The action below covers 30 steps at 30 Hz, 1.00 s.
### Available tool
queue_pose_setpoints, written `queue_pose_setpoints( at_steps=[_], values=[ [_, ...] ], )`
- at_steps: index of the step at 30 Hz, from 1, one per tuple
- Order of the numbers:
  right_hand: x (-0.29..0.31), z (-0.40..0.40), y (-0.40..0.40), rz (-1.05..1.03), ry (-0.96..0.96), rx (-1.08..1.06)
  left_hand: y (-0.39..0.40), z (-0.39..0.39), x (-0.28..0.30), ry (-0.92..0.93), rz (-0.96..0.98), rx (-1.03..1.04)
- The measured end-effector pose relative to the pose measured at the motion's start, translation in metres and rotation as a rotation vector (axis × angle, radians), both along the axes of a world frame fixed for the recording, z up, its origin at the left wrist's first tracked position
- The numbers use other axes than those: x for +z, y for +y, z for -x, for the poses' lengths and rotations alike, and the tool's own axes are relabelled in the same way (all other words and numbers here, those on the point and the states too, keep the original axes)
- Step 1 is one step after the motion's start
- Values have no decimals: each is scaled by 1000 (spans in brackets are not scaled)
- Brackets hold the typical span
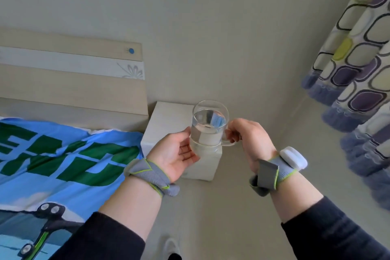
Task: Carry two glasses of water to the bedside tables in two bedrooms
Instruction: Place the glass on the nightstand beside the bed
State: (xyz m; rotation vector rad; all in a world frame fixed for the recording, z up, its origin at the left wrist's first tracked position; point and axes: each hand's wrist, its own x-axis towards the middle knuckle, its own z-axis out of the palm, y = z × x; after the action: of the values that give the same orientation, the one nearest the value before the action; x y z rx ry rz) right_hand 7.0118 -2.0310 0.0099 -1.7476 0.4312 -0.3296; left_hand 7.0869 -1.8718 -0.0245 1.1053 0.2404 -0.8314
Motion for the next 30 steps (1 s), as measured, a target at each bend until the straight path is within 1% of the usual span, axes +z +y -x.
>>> queue_pose_setpoints(
  at_steps=[10,15,16,21,22,27,30],
  values=[
    [-20,-166,-20,22,120,33,-20,-169,-27,52,-23,21],
    [-42,-236,-38,-16,182,46,-38,-234,-51,95,-50,52],
    [-44,-239,-38,-21,183,46,-38,-236,-53,100,-52,55],
    [-92,-308,-65,-66,209,80,-65,-292,-88,160,-65,136],
    [-96,-312,-65,-71,213,73,-66,-295,-91,170,-64,154],
    [-153,-375,-91,-98,302,123,-94,-343,-138,286,-87,293],
    [-179,-396,-98,-104,326,125,-102,-363,-160,296,-110,322]
  ],
)
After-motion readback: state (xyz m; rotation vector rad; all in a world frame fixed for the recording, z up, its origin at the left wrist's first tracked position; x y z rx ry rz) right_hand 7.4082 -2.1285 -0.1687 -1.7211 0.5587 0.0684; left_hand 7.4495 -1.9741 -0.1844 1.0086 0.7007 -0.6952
